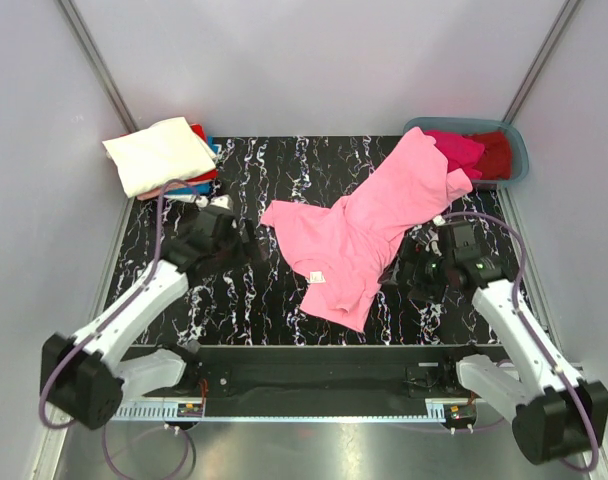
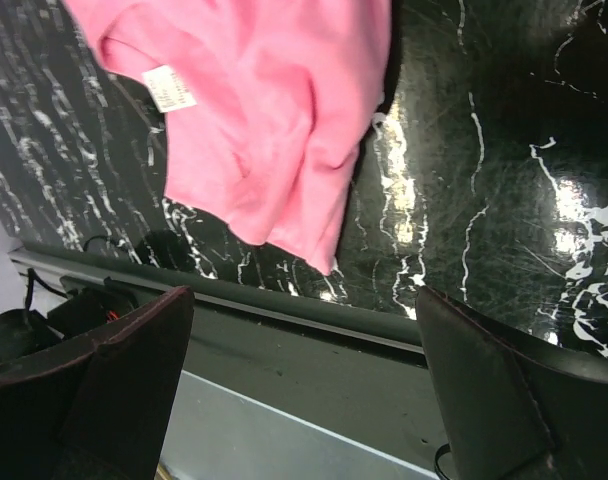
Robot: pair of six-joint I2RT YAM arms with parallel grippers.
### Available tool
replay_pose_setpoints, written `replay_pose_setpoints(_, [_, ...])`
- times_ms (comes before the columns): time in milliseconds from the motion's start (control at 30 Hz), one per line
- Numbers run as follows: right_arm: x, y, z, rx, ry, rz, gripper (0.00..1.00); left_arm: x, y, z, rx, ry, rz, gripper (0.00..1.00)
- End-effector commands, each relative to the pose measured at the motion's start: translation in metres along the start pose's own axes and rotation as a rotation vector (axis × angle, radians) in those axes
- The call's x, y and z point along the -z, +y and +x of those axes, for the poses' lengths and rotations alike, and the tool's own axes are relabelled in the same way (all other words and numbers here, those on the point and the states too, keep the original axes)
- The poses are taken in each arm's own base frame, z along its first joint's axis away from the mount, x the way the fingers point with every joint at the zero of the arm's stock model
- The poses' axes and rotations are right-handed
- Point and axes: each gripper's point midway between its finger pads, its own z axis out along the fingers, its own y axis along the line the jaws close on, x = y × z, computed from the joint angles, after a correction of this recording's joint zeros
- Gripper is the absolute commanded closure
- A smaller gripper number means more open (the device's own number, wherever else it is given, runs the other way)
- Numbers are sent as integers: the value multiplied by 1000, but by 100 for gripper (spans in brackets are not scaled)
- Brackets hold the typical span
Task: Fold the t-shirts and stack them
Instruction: Move the tshirt to the center of the board
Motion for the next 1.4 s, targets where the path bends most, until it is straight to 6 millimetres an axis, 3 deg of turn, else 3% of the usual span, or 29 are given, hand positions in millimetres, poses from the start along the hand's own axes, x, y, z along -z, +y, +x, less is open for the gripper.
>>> replay_pose_setpoints(0, [17,17,1,29,-69,-74,0,-20,-43,-23,62,-36,127,10])
replay_pose_setpoints(100, [18,15,1,-12,-82,-60,0,-34,-58,3,0,-18,109,12])
replay_pose_setpoints(133, [15,14,1,-24,-74,-52,0,-34,-71,23,-51,10,125,12])
replay_pose_setpoints(200, [8,12,1,-58,-68,-43,0,-40,-74,46,-89,23,84,12])
replay_pose_setpoints(233, [3,9,1,-70,-50,-28,1,-36,-87,67,-145,44,111,12])
replay_pose_setpoints(333, [-9,8,3,-84,-17,-24,2,-32,-91,95,-224,48,70,12])
replay_pose_setpoints(467, [-15,6,4,-94,-10,-19,2,-41,-81,124,-210,117,28,16])
replay_pose_setpoints(700, [-16,5,7,-104,-5,-21,2,-50,-75,141,-176,186,-50,21])
replay_pose_setpoints(933, [-20,2,8,-109,3,-14,2,-66,-70,151,-223,241,-142,35])
replay_pose_setpoints(1367, [-31,-5,14,-115,22,-6,2,-79,-84,157,-212,268,-109,38])
